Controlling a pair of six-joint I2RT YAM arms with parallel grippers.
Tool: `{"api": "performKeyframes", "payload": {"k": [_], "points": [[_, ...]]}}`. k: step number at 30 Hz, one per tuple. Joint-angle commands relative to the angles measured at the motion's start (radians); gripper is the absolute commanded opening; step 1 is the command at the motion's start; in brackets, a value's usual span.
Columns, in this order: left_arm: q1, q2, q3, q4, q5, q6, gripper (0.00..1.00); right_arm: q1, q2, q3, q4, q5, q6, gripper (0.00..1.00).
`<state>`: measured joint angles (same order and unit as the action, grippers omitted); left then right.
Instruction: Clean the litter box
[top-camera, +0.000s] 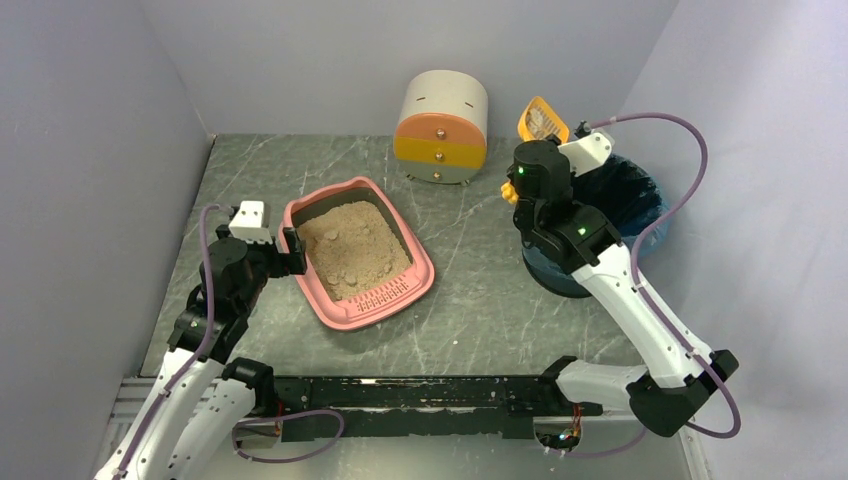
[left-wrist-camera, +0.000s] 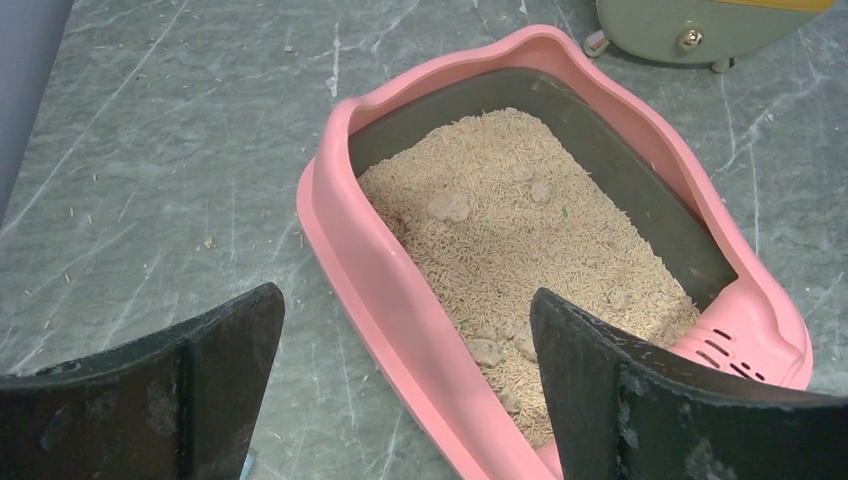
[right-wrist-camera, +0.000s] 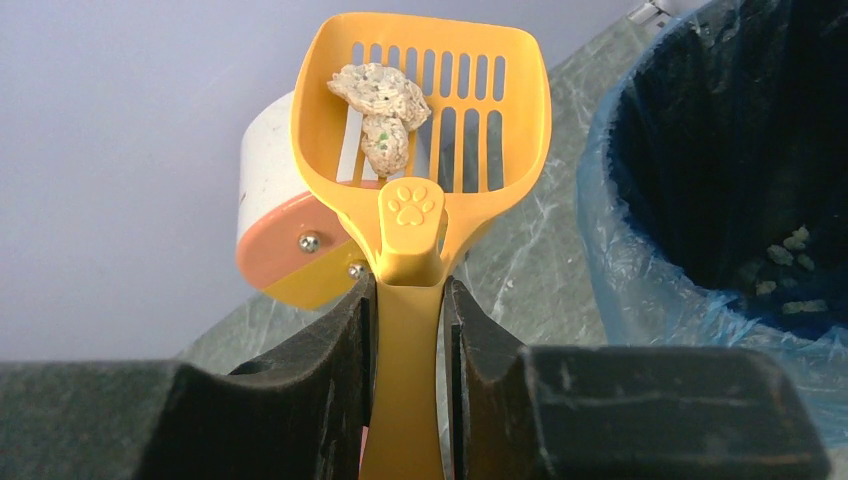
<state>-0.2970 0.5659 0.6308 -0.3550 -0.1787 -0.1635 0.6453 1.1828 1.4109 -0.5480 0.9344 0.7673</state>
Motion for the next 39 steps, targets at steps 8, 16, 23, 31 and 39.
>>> {"api": "performKeyframes", "payload": {"k": [8, 16, 23, 31, 39], "points": [[0.001, 0.009, 0.0, 0.026, 0.014, 0.002, 0.97, -0.105, -0.043, -0.053, 0.028, -0.051, 0.081, 0.0], [0.001, 0.012, -0.002, 0.029, 0.012, 0.002, 0.97, -0.194, -0.071, -0.086, 0.027, -0.111, 0.155, 0.0], [0.001, 0.01, -0.002, 0.027, 0.013, -0.001, 0.97, -0.252, -0.113, -0.119, 0.025, -0.163, 0.232, 0.0], [0.0, 0.013, 0.0, 0.026, 0.015, -0.001, 0.97, -0.284, -0.166, -0.156, -0.007, -0.188, 0.375, 0.0], [0.001, 0.012, -0.002, 0.026, 0.018, 0.002, 0.97, -0.305, -0.224, -0.215, -0.016, -0.209, 0.509, 0.0]]}}
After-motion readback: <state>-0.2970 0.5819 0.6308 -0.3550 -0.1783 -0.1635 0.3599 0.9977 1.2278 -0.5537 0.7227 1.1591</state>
